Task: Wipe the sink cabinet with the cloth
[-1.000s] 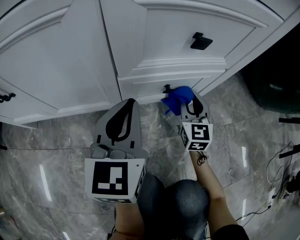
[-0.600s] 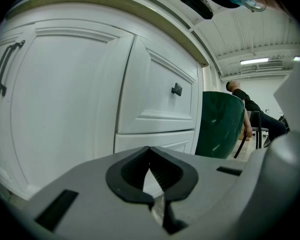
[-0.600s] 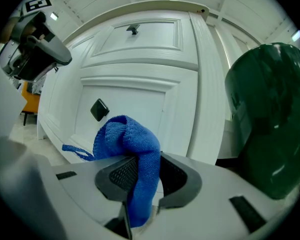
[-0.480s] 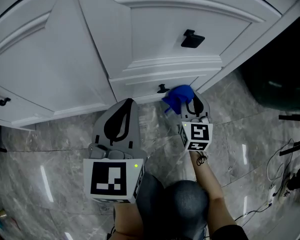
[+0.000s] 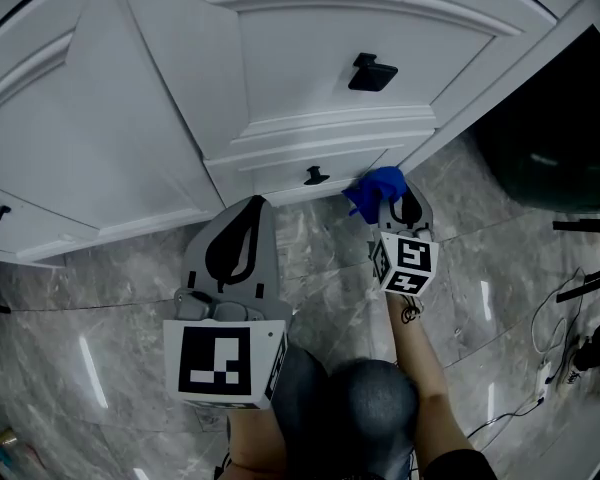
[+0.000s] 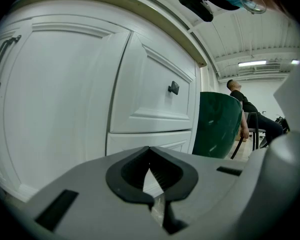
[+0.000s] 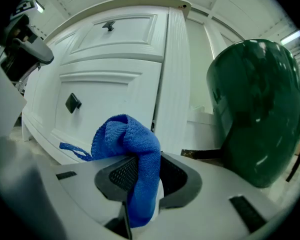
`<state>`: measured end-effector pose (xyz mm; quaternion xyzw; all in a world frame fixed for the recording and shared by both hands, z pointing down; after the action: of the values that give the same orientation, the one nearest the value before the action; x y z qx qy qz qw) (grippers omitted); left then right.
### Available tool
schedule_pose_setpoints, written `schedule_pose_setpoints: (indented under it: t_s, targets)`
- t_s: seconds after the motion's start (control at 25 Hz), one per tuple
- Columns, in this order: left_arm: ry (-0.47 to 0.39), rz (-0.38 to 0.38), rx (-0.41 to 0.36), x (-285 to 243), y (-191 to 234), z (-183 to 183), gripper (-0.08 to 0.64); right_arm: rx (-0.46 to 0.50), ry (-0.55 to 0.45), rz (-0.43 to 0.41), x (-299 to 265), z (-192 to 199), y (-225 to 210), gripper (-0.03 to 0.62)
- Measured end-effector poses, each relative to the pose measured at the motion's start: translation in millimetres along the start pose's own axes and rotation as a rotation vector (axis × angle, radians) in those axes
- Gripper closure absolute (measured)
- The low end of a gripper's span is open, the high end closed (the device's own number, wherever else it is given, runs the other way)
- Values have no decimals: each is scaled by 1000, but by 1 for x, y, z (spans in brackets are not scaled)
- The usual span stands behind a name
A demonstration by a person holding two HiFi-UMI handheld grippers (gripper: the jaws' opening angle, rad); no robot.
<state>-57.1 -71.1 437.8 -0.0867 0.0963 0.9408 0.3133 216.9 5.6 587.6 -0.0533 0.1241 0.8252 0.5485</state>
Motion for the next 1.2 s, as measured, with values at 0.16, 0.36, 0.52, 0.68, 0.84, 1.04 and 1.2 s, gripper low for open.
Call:
schedule_pose_setpoints:
  t_s: [0.16,0.36,0.52,0.68,0.84,1.04,1.2]
  targets:
    - [-5,-5,3,2,2,0,560,-26,13,54,-2,2,-16,477]
    - [-9,-15,4,4,5,-1,560,-17,18,64,-3,2,-16,477]
    - [-17,-42,-2,7,6,-4,560,-11,18,65,-2,2,-14,477]
    - [-15,-51,-15,13,9,-5,560,3,32,24,4,7,-2,477]
    - [-33,-73,-12,22,14,-9,560,10,46,-105,6,14,31,477]
    - [-43,-101,-12,34,23,-11,560,3,32,-295,-1,11,89,477]
    - [-48,-133,-9,45,32,-12,560,-30,22,-385,-3,10,127,477]
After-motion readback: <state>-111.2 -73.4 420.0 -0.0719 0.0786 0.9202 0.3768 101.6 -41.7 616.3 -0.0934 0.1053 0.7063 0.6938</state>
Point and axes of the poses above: the fingertips, and each gripper's own axes: x backward along the fingers, y to its left, z out of its underside, the point moved 10 cm from there along x, backward along the fingers
